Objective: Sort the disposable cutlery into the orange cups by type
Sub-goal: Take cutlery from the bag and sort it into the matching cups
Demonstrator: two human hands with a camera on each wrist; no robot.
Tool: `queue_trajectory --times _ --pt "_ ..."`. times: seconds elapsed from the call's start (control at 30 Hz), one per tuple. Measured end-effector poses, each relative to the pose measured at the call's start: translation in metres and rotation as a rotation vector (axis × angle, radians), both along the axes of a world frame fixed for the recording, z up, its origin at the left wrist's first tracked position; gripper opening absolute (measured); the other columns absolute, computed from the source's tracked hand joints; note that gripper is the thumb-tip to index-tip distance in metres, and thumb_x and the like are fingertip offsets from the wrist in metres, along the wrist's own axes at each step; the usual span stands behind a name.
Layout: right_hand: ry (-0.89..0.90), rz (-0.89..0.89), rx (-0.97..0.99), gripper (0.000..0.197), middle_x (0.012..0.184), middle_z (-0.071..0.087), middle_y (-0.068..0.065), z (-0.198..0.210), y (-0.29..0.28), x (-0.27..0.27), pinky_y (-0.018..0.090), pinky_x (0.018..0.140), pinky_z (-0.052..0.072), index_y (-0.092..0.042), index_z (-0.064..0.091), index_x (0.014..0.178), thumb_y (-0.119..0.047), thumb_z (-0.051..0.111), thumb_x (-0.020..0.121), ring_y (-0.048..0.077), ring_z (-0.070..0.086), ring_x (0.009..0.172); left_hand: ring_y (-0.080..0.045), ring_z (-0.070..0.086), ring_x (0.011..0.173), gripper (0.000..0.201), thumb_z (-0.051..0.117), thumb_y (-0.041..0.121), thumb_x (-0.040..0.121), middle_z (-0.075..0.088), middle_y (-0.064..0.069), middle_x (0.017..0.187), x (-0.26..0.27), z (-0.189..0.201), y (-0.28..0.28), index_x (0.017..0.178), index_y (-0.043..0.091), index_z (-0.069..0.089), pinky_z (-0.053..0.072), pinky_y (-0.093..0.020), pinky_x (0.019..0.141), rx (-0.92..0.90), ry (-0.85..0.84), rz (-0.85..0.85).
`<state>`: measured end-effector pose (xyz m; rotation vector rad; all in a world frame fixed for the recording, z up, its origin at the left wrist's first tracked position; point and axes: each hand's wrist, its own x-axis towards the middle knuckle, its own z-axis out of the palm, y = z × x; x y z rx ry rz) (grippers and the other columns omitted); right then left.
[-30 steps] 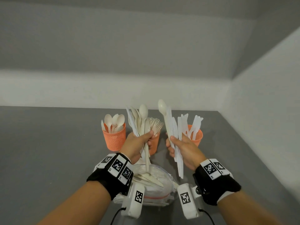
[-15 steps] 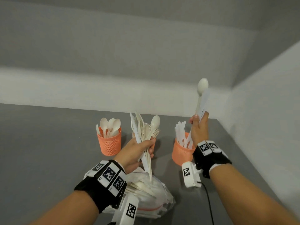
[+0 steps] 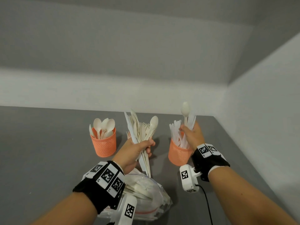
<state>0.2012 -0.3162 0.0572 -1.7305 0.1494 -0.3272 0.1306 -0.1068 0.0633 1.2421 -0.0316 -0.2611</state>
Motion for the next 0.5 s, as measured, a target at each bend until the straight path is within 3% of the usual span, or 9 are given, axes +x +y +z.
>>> queue_trajectory --times 0.13,0.27,0.4,0.5 --pt "-0.072 0.025 0.016 0.006 0.075 0.062 0.004 0.008 0.000 -0.002 0.014 0.064 0.050 -0.007 0.056 0.095 -0.010 0.056 0.089 0.012 0.061 0.072 -0.014 0.046 0.049 0.007 0.061 0.007 0.086 0.057 0.001 0.055 0.005 -0.008 -0.004 0.089 0.003 0.057 0.044 -0.022 0.049 -0.022 0.000 -0.047" --pt "-0.114 0.022 0.013 0.005 0.078 0.064 0.000 0.025 -0.003 -0.002 0.020 0.073 0.045 -0.011 0.060 0.090 -0.016 0.060 0.089 0.012 0.059 0.078 -0.014 0.046 0.048 0.020 0.065 0.014 0.077 0.057 0.001 0.056 0.009 -0.010 -0.004 0.091 0.004 0.055 0.044 -0.023 0.050 -0.022 -0.007 -0.074" --pt "-0.258 -0.003 -0.091 0.010 0.082 0.058 -0.004 0.056 0.004 -0.007 0.018 0.072 0.042 -0.014 0.059 0.095 -0.023 0.057 0.091 0.011 0.052 0.081 -0.012 0.046 0.048 0.013 0.062 0.013 0.087 0.057 0.004 0.052 0.007 -0.007 -0.003 0.092 0.004 0.053 0.044 -0.021 0.049 0.000 -0.028 -0.046" --pt "-0.388 0.055 -0.159 0.014 0.088 0.055 -0.001 0.078 0.024 -0.019 0.022 0.073 0.040 -0.012 0.059 0.095 -0.023 0.052 0.094 0.010 0.050 0.080 -0.010 0.046 0.048 0.014 0.059 0.014 0.089 0.057 0.005 0.054 0.004 -0.005 -0.004 0.095 0.003 0.054 0.044 -0.020 0.049 0.029 -0.047 -0.014"
